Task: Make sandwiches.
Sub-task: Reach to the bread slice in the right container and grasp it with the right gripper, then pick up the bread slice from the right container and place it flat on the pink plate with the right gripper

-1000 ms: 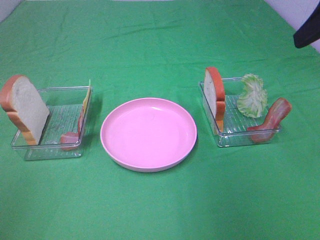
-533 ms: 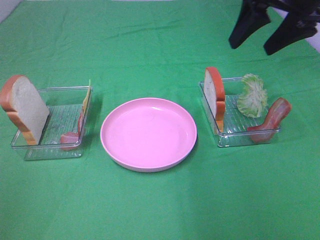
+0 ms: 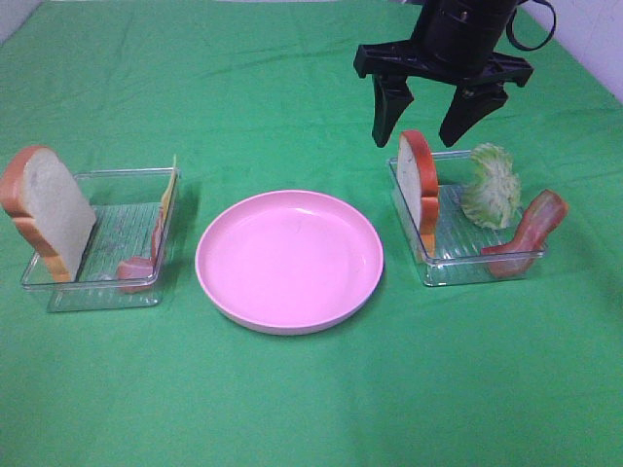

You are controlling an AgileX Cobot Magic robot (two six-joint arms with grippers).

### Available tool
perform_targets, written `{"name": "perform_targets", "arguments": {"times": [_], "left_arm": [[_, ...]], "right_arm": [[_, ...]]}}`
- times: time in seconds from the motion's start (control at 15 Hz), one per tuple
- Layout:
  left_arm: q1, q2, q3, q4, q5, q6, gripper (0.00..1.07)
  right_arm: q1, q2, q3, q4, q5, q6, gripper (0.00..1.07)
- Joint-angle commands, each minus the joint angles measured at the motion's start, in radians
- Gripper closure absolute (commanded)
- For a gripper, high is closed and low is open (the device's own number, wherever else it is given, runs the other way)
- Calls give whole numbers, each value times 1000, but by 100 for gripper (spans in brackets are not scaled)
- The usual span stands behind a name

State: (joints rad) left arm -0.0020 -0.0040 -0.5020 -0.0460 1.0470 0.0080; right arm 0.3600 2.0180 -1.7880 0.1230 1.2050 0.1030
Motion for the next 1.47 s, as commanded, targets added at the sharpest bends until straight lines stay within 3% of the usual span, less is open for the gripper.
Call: {"name": "perform_targets", "arguments": {"times": [0.07, 0.53, 0.73, 0.87, 0.93, 1.07, 1.27, 1.47], "left_arm": [[1, -20, 1, -3, -9, 2, 42], [1, -20, 1, -3, -9, 2, 42], [1, -20, 1, -3, -9, 2, 42], [1, -20, 1, -3, -9, 2, 42], [1, -20, 1, -3, -9, 2, 42], [1, -20, 1, -3, -9, 2, 42], [1, -20, 1, -3, -9, 2, 42], [1, -20, 1, -3, -9, 2, 42]], "right_arm": [[0, 52, -28, -36, 4, 12, 36], [0, 146, -48, -123, -73, 28, 40], [0, 159, -48, -123, -65, 28, 65], [0, 159, -48, -128, -64, 28, 94], [0, 158, -48, -123, -63, 28, 103], [0, 152, -58, -128, -44, 28, 107], [0, 149, -162, -131, 82, 28, 107], [0, 107, -179, -131, 88, 26, 107]]}}
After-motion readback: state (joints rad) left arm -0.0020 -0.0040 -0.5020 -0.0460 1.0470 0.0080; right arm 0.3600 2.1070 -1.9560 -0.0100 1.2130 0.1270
